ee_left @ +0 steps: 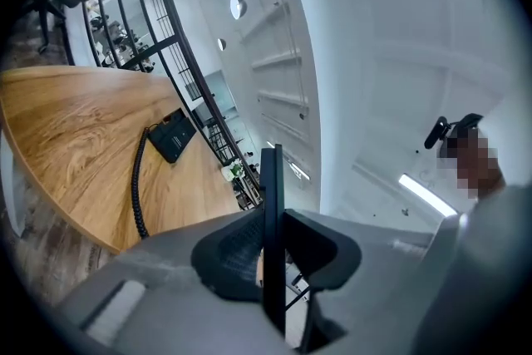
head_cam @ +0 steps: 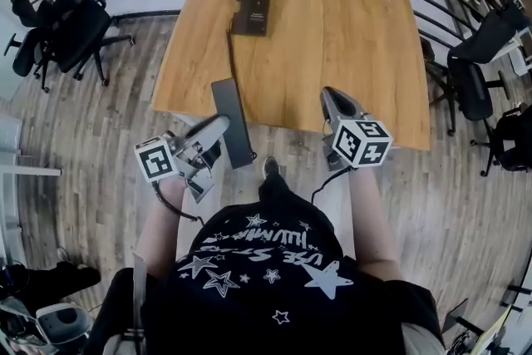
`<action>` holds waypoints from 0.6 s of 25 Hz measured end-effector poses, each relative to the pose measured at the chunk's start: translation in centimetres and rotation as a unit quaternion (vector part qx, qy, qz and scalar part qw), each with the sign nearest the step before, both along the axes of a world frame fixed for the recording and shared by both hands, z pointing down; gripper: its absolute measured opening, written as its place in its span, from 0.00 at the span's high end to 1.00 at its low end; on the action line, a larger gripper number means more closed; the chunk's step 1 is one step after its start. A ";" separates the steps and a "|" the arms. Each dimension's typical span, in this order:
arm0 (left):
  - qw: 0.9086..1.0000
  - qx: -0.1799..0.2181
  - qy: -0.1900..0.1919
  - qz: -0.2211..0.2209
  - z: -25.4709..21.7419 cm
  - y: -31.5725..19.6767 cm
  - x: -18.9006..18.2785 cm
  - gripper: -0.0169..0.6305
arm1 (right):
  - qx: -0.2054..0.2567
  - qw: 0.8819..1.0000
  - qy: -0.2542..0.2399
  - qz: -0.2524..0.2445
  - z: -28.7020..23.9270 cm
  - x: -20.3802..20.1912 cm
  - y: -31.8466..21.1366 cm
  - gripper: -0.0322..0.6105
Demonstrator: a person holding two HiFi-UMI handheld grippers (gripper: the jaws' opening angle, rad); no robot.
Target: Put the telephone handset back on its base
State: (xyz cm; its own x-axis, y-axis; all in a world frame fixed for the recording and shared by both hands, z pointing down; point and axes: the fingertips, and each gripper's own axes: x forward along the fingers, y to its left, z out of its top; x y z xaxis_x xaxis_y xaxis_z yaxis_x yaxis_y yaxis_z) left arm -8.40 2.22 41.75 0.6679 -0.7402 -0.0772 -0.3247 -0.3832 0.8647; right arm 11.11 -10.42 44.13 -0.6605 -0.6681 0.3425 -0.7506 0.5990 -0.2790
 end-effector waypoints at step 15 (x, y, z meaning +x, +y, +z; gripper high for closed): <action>0.998 -0.001 -0.038 -0.045 -0.4 -11.6 -0.5 0.85 | -0.011 0.998 -0.016 -0.062 1.2 -1.4 -11.9 0.95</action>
